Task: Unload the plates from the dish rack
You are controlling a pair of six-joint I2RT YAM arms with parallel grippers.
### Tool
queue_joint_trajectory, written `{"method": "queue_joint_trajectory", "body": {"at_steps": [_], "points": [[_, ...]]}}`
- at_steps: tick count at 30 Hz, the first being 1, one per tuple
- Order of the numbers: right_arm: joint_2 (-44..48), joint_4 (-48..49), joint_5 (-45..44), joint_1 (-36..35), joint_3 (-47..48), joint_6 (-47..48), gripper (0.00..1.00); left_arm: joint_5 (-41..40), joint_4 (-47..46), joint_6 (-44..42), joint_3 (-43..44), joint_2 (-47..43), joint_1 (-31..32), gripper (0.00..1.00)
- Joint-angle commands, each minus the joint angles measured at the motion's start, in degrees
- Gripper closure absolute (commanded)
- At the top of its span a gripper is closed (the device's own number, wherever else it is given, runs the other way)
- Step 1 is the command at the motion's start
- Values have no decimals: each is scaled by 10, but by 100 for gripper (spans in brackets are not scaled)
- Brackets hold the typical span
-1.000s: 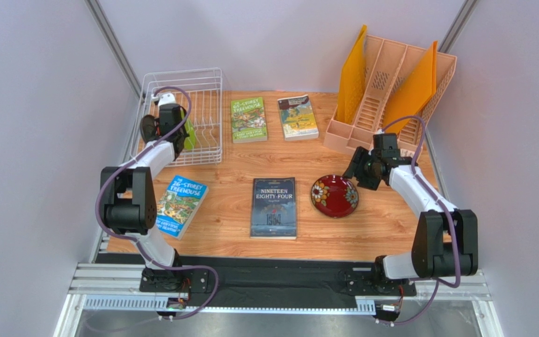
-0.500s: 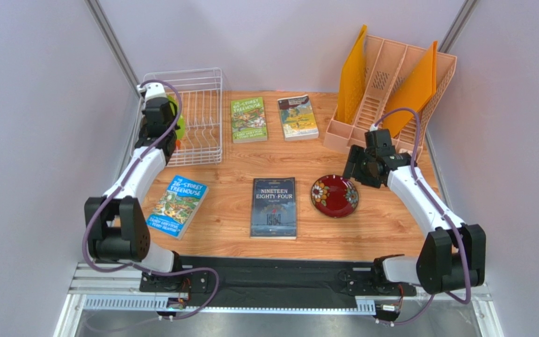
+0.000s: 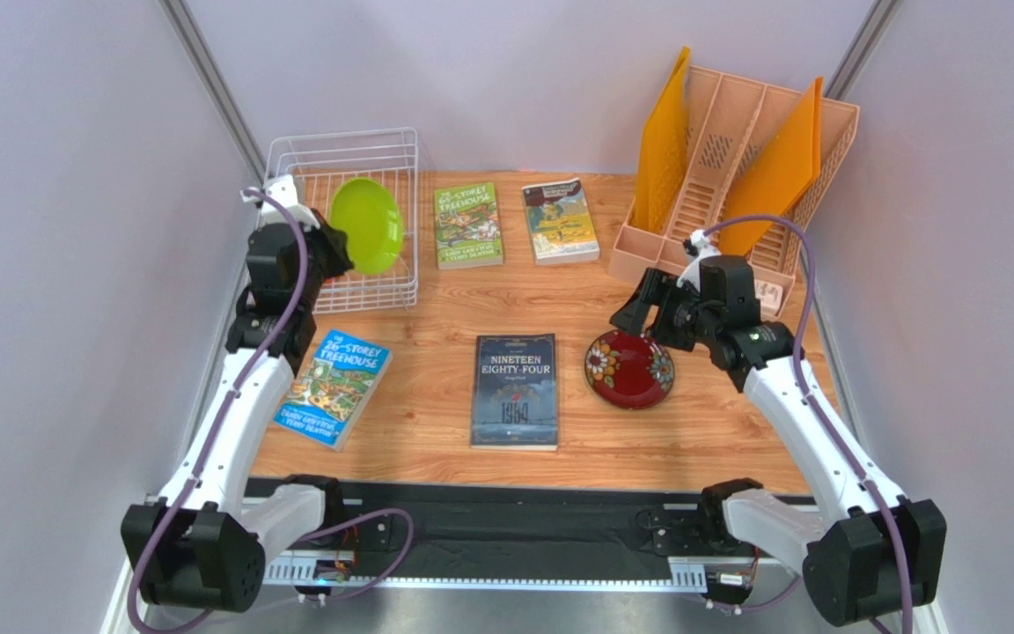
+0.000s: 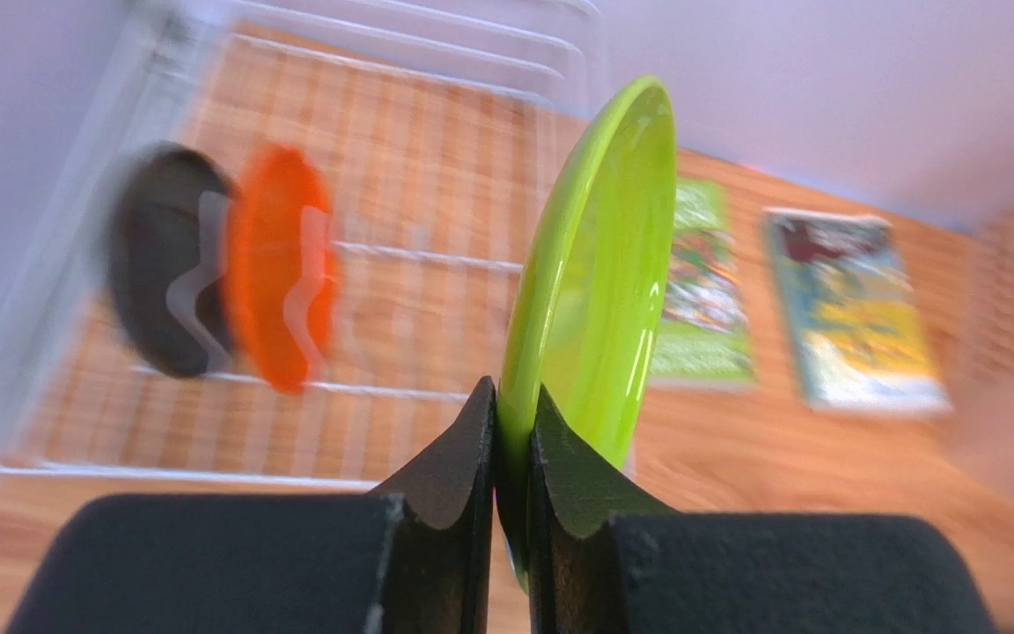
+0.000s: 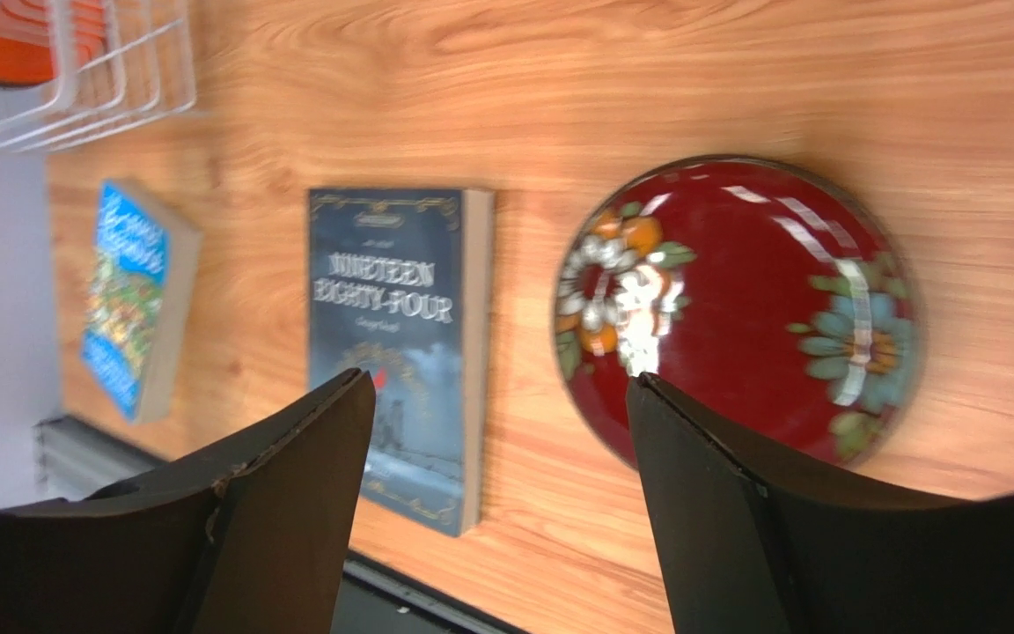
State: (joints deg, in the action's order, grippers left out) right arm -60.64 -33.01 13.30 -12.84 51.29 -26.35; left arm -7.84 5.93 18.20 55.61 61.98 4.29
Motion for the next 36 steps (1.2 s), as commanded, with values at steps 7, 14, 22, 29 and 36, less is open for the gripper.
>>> {"method": "queue_joint_trajectory", "body": {"at_steps": [7, 14, 22, 29, 36], "points": [[-79, 257, 182, -70, -41, -91, 21, 307, -163, 213, -171, -14, 72, 100], [-170, 354, 208, -110, -12, -114, 21, 297, -173, 225, -183, -19, 105, 100], [-281, 388, 257, -155, 84, -117, 24, 308, -174, 221, -169, 2, 118, 100], [-365, 427, 290, -164, 124, -134, 48, 312, -197, 230, -174, 20, 132, 100], [-386, 445, 300, -165, 122, -132, 94, 324, -204, 231, -162, 24, 142, 100]]}}
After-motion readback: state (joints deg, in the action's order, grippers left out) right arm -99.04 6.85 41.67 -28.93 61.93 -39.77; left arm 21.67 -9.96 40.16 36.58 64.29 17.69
